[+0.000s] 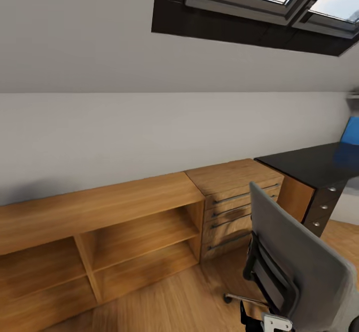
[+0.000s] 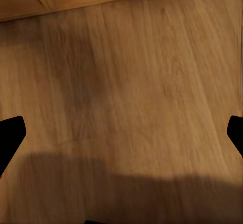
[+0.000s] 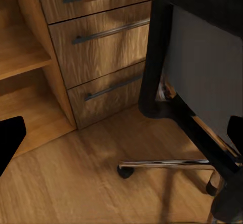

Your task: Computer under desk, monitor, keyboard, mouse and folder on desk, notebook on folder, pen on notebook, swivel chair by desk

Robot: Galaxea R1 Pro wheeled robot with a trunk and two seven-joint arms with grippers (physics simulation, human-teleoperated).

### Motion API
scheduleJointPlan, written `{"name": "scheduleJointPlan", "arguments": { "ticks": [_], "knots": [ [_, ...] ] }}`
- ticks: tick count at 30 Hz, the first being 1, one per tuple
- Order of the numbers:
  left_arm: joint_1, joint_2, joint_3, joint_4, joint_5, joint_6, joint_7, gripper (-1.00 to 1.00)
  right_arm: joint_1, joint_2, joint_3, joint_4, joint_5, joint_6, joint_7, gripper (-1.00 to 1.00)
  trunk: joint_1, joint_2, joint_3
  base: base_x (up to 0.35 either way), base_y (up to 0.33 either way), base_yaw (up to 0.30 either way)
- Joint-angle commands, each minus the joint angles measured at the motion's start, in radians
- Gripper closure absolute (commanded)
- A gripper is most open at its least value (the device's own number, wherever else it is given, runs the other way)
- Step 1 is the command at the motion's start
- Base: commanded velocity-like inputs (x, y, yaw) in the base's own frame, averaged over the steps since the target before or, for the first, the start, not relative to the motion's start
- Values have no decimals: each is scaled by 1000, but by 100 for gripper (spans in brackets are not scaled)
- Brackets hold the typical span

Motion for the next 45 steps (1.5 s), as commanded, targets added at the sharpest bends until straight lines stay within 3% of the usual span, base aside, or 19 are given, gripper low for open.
{"name": "scheduleJointPlan", "arguments": {
  "ticks": [1,15,45],
  "knots": [
    [0,1,-9,0,5,-3,6,-100,-1,0,8,2,-5,-3,-2,-100,0,-1,-1,-22,124,-293],
    [0,6,-7,0,5,-1,6,-100,-1,0,9,1,-5,-3,-2,-100,0,-1,7,20,240,-293],
    [0,6,-7,0,5,-1,6,-100,-1,0,9,2,-5,-3,-2,-100,0,-1,22,4,5,-293]
  ]
}}
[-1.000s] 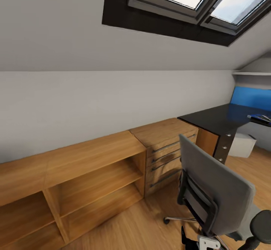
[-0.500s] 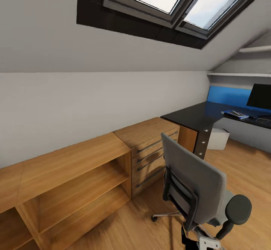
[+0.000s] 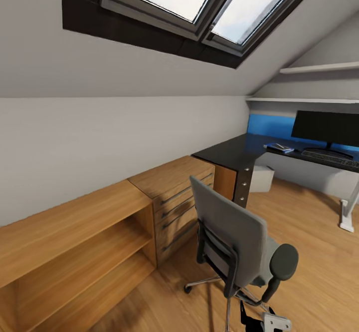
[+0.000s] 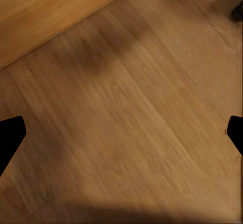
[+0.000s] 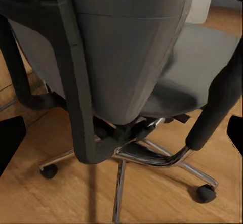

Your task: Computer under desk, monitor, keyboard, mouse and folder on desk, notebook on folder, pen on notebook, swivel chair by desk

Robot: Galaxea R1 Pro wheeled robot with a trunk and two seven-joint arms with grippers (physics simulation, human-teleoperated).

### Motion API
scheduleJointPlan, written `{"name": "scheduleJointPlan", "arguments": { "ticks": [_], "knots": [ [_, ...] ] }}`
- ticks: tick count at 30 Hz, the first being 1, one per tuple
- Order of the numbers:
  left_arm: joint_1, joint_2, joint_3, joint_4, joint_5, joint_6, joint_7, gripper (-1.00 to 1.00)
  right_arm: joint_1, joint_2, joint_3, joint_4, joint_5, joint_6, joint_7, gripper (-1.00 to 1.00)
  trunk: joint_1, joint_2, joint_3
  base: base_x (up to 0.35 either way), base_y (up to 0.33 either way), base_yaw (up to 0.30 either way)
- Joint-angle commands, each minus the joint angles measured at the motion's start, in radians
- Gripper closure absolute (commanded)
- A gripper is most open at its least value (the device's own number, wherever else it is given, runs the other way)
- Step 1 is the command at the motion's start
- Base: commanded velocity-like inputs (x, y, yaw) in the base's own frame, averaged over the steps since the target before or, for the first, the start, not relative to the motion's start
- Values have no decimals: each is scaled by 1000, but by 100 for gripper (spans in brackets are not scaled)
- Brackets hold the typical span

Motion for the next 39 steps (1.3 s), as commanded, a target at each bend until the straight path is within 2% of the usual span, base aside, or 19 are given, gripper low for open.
{"name": "scheduleJointPlan", "arguments": {
  "ticks": [1,16,39],
  "knots": [
    [-1,0,-9,0,5,-3,6,-100,-1,0,8,2,-5,-3,-2,-100,0,-1,-1,0,0,-293],
    [-1,0,-9,0,5,-3,6,-100,-1,0,8,2,-4,-3,-1,-100,0,-1,7,0,10,-293],
    [-1,0,-9,0,5,-3,6,-100,-1,0,8,2,-4,-3,-1,-100,0,-1,19,0,237,-293]
  ]
}}
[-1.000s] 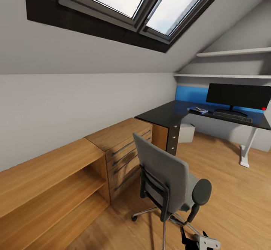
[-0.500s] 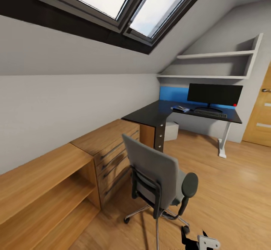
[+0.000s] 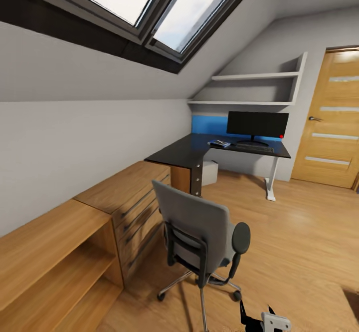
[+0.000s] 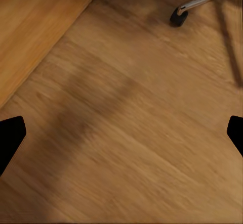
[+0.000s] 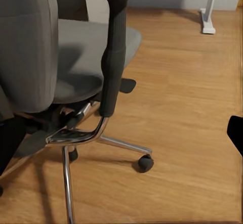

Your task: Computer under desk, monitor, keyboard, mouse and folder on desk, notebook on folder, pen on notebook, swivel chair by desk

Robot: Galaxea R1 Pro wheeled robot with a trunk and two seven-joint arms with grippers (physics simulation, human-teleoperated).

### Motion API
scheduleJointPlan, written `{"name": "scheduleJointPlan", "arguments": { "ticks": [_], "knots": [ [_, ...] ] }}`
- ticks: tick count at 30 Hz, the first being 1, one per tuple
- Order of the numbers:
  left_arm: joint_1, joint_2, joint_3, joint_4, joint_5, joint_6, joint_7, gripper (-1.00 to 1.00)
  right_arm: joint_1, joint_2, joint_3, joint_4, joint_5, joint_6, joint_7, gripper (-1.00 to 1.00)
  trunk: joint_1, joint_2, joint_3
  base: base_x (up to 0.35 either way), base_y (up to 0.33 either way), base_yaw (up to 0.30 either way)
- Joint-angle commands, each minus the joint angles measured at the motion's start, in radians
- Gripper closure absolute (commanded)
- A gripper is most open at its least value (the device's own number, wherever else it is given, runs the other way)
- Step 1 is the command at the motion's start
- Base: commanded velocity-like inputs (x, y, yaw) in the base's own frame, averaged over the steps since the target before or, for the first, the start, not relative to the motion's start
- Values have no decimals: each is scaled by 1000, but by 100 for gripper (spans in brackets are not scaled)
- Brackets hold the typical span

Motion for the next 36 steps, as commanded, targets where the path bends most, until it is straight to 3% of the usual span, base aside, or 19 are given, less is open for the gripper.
{"name": "scheduleJointPlan", "arguments": {
  "ticks": [1,19,30,36],
  "knots": [
    [0,0,-9,0,5,-3,6,-100,-1,0,8,2,-5,-3,-2,-100,0,-1,-1,0,289,-293],
    [0,-1,-10,0,4,-4,6,-100,-1,0,8,2,-6,-3,-2,-100,0,-1,9,0,301,-293],
    [-1,-1,-10,0,4,-4,6,-100,-1,0,8,2,-6,-3,-3,-100,0,-1,15,0,61,-289],
    [0,-1,-10,0,4,-4,6,-100,-1,0,7,2,-6,-3,-4,-100,0,-1,15,0,151,-97]
  ]
}}
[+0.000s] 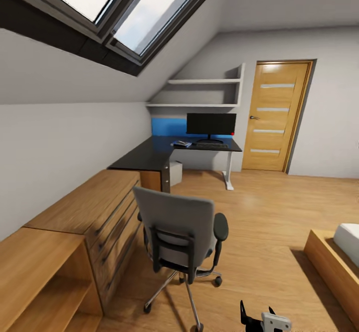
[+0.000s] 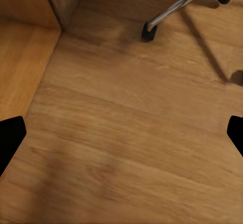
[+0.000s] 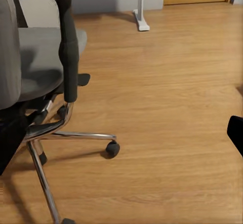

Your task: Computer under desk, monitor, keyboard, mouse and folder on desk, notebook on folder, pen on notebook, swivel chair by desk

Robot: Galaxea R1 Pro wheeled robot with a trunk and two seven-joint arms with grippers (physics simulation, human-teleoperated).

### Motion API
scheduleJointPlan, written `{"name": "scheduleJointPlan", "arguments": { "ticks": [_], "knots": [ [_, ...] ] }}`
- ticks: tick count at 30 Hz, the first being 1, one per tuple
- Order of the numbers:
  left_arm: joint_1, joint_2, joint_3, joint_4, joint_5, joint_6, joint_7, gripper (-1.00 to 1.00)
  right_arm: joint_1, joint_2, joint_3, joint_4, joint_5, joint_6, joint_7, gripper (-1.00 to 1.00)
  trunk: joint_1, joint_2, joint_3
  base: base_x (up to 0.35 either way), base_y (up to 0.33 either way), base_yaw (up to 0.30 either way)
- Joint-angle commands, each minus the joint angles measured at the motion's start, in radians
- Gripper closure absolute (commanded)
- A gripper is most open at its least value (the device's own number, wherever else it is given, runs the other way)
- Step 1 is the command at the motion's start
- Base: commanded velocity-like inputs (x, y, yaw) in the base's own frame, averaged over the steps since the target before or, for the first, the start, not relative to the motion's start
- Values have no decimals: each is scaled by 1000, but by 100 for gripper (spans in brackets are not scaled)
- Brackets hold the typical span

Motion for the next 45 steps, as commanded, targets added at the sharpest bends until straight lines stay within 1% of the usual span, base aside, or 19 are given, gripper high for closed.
{"name": "scheduleJointPlan", "arguments": {
  "ticks": [1,13,22,34,40,45],
  "knots": [
    [-1,0,-9,0,5,-3,6,-100,-1,0,8,2,-6,-3,-2,-100,0,-1,-1,0,249,-29],
    [-1,0,-10,0,4,-3,5,-100,-1,1,8,2,-7,-3,-2,-100,0,-1,-1,46,315,-5],
    [-1,0,-10,0,5,-3,6,-100,-1,1,8,2,-7,-3,-2,-100,0,-1,-1,21,46,-14],
    [-1,0,-10,0,5,-3,5,-100,-1,0,8,2,-6,-3,-2,-100,0,-1,8,0,10,-199],
    [-1,-1,-13,0,-1,-4,4,-100,-1,1,8,2,-8,-3,-2,-100,0,-1,8,95,253,-42],
    [-1,-3,-16,0,-3,-3,3,-100,-1,2,7,2,-8,-3,-2,-100,0,-1,8,63,90,-6]
  ]
}}
